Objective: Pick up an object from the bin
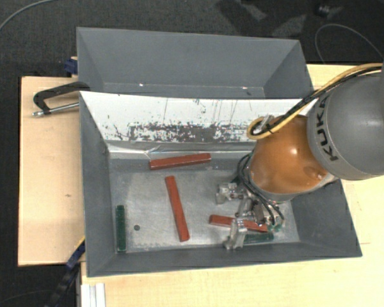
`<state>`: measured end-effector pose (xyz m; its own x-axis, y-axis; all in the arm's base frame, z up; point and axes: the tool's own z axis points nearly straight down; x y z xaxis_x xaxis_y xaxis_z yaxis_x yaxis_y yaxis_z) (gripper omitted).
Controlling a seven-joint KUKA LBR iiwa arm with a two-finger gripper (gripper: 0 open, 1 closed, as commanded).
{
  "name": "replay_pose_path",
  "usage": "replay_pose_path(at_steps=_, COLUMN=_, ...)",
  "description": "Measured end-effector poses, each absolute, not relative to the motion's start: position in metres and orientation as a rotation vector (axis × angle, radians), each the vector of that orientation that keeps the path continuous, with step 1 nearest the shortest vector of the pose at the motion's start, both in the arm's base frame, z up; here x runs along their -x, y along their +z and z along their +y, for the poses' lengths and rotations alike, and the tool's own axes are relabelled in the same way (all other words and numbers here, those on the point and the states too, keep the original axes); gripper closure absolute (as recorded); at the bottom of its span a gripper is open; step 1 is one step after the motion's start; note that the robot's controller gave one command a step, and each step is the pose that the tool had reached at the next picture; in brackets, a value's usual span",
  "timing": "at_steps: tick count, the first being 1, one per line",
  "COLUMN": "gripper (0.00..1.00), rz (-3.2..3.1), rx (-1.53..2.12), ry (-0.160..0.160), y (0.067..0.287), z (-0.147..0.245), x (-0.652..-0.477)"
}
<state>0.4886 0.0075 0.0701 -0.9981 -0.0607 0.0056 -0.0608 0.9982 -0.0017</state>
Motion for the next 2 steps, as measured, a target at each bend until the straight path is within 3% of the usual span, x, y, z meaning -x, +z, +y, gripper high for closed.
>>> replay_pose_path(at_steps=1, gripper=1.00, rz=-3.139, rx=-0.103, ry=-0.002, y=0.070, z=0.012, x=-0.491)
replay_pose_path(at_steps=2, gripper=1.00, rz=-3.154, rx=-0.134, ry=0.002, y=0.277, z=-0.022, x=-0.499)
